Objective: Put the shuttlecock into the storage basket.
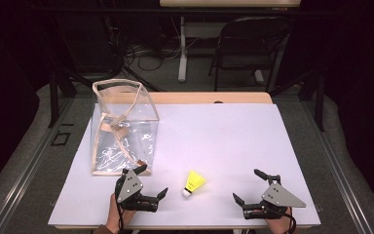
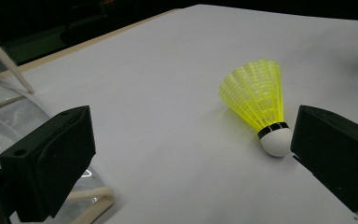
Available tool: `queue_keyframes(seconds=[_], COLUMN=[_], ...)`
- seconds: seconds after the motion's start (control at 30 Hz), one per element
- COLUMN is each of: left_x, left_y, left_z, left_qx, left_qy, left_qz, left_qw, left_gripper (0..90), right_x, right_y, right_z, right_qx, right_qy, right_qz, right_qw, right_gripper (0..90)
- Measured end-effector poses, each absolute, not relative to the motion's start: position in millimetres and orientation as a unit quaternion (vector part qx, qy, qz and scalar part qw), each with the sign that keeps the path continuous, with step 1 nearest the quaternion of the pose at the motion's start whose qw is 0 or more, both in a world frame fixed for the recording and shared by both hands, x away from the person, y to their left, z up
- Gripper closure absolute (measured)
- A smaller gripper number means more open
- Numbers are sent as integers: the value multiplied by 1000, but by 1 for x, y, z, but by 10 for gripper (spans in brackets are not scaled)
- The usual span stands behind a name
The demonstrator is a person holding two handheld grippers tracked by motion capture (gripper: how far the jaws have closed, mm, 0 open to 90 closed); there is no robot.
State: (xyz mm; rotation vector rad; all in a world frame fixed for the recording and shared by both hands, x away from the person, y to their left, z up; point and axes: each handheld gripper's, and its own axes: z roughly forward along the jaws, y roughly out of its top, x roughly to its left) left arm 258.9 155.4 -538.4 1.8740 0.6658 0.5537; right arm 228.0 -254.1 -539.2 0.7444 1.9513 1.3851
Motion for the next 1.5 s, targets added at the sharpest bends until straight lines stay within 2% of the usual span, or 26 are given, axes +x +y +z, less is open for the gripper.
queue_keyframes(seconds=[1.5], left_x=[260], left_y=[109], left_z=[-535], left_qx=[805], left_qy=[304], left_qz=[205], left_qw=[467], left_gripper=[0], right_x=[229], right_y=[-254], right_z=[-540], right_qx=[284], right_qy=[742], right_qz=[521], right_qw=[312], right_gripper=[0])
